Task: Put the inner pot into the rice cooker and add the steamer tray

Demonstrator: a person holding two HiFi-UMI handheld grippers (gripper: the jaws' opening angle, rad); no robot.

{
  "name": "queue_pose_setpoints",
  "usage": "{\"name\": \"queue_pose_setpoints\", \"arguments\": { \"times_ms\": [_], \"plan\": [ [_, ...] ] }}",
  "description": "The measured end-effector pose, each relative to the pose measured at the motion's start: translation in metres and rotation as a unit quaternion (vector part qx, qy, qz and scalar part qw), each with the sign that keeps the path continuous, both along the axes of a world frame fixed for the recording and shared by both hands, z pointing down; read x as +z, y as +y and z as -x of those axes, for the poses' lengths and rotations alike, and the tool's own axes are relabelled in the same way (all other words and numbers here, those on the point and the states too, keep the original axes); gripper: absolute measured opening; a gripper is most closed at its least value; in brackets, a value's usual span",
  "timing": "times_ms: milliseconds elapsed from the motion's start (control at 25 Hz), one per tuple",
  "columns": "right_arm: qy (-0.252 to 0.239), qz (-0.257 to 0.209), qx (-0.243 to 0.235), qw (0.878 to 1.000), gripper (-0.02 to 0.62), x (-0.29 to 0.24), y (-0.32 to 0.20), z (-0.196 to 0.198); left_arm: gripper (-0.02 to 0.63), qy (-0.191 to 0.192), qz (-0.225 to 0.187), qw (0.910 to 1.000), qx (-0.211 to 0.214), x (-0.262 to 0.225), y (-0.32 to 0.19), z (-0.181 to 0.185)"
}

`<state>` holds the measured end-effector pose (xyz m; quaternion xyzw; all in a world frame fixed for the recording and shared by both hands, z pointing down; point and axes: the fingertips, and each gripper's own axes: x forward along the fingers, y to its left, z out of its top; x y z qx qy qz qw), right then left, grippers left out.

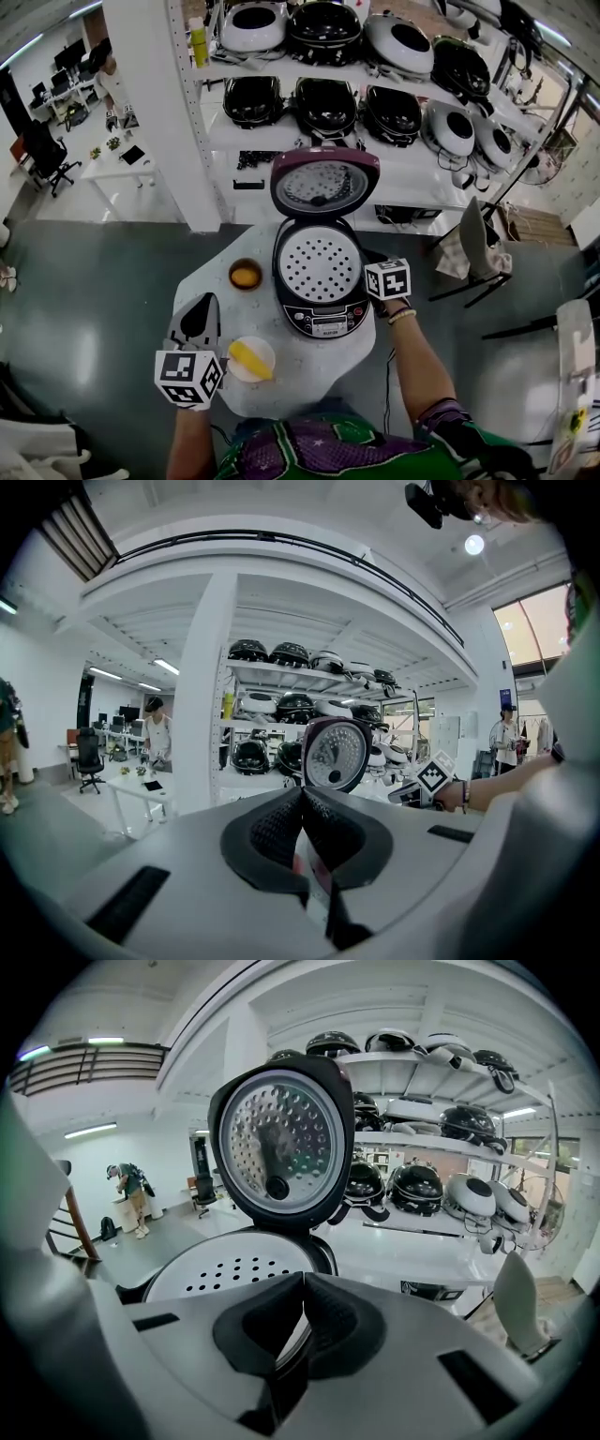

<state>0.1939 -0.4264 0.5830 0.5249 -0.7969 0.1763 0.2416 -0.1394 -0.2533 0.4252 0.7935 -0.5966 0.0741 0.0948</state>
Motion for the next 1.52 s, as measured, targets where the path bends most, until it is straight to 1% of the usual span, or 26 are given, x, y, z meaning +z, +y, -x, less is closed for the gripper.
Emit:
{"name": "queue_pose_setpoints", "arguments": {
  "times_ms": [240, 520, 720, 920, 1040, 1160, 1280, 1400, 1520],
  "plan": [
    [-0.015, -0.018, 0.024, 0.999, 0.008, -0.019, 0.024, -0.001, 0.021, 0.006, -0.008, 0.9999, 0.004, -0.005, 0.012, 0.013],
    [-0.039, -0.033, 0.061, 0.997, 0.006, -0.042, 0.085, 0.007, 0.021, 0.015, -0.022, 0.9992, 0.029, -0.016, 0.039, 0.029],
    [-0.049, -0.043, 0.092, 0.994, 0.006, -0.055, 0.147, 0.013, 0.021, 0.015, -0.03, 0.998, 0.053, -0.017, 0.06, 0.038],
    [-0.065, -0.078, 0.137, 0.985, 0.006, -0.084, 0.216, 0.015, 0.02, 0.019, -0.037, 0.996, 0.079, -0.017, 0.082, 0.044],
    [-0.076, -0.101, 0.152, 0.98, 0.006, -0.107, 0.252, 0.018, 0.02, 0.016, -0.041, 0.9951, 0.088, -0.024, 0.097, 0.047],
    [-0.089, -0.129, 0.148, 0.977, 0.006, -0.133, 0.275, 0.023, 0.02, 0.025, -0.052, 0.9941, 0.091, -0.034, 0.111, 0.05],
    [-0.092, -0.157, 0.128, 0.975, 0.006, -0.159, 0.296, 0.033, 0.021, 0.033, -0.061, 0.9935, 0.091, -0.043, 0.133, 0.056],
    [-0.098, -0.186, 0.105, 0.972, 0.006, -0.188, 0.314, 0.039, 0.021, 0.03, -0.071, 0.9939, 0.079, -0.055, 0.157, 0.061],
    [-0.109, -0.209, 0.084, 0.968, 0.005, -0.214, 0.335, 0.038, 0.02, 0.03, -0.083, 0.9941, 0.064, -0.069, 0.185, 0.059]
  ]
}}
